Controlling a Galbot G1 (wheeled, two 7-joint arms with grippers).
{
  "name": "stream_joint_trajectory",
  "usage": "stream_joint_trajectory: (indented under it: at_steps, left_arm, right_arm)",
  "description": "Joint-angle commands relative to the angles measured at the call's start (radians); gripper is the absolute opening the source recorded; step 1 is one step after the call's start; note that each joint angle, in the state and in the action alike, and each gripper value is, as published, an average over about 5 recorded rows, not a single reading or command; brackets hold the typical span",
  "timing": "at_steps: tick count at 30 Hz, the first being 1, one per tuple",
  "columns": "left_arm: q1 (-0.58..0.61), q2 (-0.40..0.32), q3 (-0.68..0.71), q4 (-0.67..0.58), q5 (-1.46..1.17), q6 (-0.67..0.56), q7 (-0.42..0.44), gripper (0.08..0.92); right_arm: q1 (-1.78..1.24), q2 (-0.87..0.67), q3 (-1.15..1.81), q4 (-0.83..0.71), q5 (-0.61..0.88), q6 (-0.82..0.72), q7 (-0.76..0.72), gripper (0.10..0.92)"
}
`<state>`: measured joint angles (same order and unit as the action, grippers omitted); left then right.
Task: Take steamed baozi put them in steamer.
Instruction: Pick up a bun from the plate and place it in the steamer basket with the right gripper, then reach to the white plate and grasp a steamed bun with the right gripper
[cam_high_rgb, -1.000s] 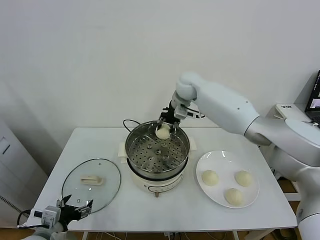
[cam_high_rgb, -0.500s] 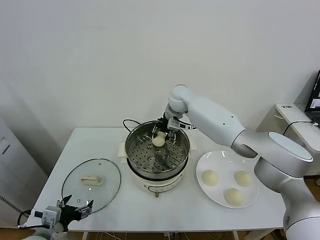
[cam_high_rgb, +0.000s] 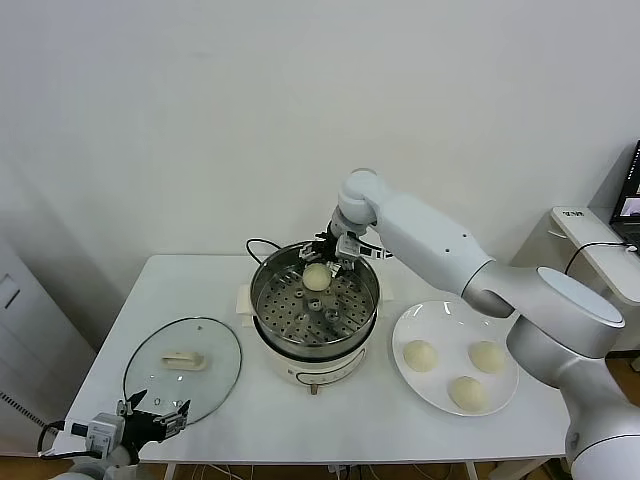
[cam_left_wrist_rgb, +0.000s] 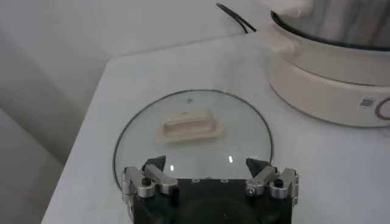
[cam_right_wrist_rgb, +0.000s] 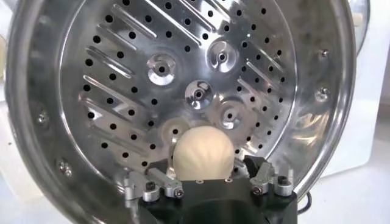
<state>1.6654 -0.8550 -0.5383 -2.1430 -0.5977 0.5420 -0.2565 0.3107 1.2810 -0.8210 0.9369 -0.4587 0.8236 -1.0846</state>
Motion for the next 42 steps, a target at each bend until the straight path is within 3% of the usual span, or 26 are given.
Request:
stream_joint_trajectory:
  at_steps: [1,9,14,29,42]
  left_arm:
    - [0.015,-0.006,-0.009,-0.005,0.004,-0.001,0.001,0.823]
    - [0.009,-0.008,-0.006,-0.007,0.005,-0.002,0.001,0.823]
    - [0.012,-0.006,-0.010,-0.011,0.003,-0.010,-0.002,0.823]
    - [0.007,-0.029,-0.031,-0.034,0.002,0.003,-0.014,0.823]
    - [0.002,-0.032,-0.037,-0.034,0.002,0.010,-0.020,0.823]
  right_arm:
    - [0.263,-0.120,-0.310,0.034,0.552,-0.182,-0.092,0.822]
    - [0.526,-0.292,-0.694,0.109,0.981,-0.593,-0.152,0.823]
    - [0.575,-0.422,-0.829,0.239,1.083,-0.776,-0.108,0.823]
    - [0.319,-0.589,-0.795,0.344,1.050,-0.843,0.024,0.823]
    - [0.045,-0.517,-0.583,0.228,0.958,-0.851,0.093,0.823]
